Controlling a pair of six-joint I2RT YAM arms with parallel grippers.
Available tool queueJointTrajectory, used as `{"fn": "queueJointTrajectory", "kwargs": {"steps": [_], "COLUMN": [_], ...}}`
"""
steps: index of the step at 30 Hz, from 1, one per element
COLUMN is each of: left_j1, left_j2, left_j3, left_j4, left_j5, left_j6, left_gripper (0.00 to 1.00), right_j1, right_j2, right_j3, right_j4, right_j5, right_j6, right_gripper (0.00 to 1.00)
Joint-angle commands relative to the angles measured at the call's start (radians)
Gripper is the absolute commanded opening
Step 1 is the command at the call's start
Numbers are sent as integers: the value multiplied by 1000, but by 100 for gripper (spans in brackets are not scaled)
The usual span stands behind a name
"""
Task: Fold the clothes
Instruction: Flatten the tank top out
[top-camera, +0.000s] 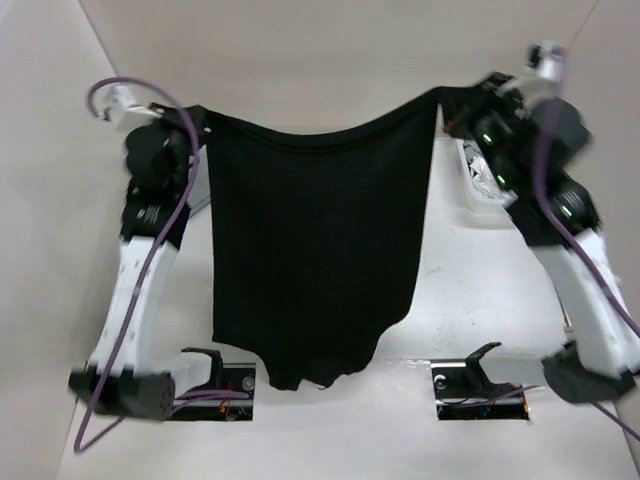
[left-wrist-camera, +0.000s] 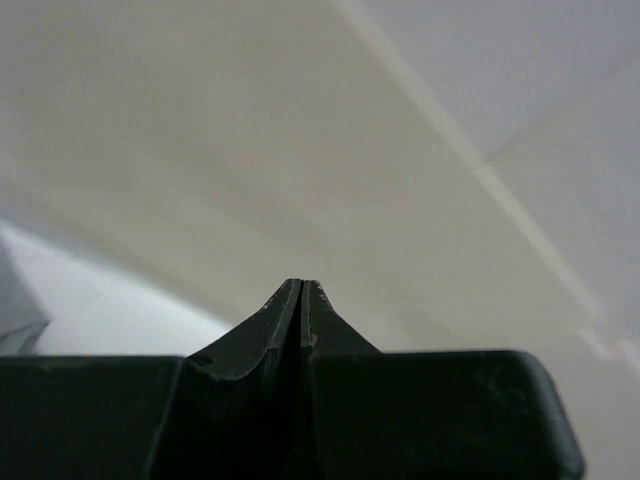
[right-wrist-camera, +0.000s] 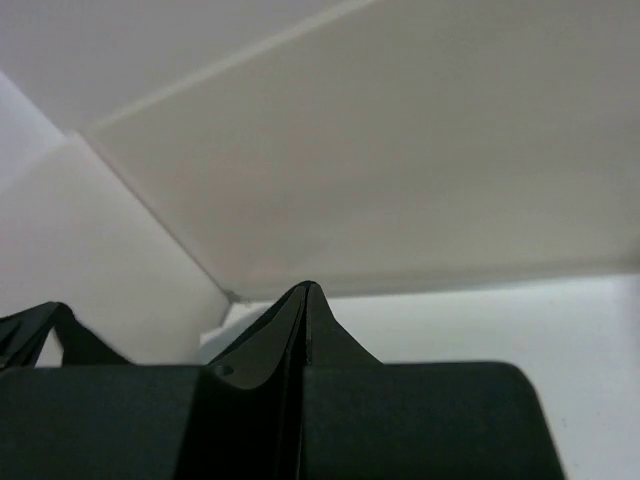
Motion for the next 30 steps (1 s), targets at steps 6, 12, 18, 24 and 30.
{"fn": "queueJointTrajectory", "kwargs": {"steps": [6, 12, 18, 24, 30], "left_j1": [45, 76, 93, 67, -16], "left_j2": [342, 379, 309, 171, -145], "left_j3": [197, 363, 388, 176, -352], "left_j4": [36, 25, 17, 16, 43], "left_j5": [-17, 4, 14, -17, -83], "left_j6": [6, 35, 71, 78, 67], "left_gripper": [2, 2, 3, 3, 3], "right_j1": [-269, -320, -326, -312, -196], "right_j2": [488, 667, 554, 293, -153], "right_j3": [434, 869, 792, 333, -481], "right_j4": [-42, -191, -186, -90, 126], "right_j5": [-374, -414, -431, -394, -285], "right_j6": [163, 192, 186, 160, 193], "right_gripper": [0, 0, 0, 0, 0]}}
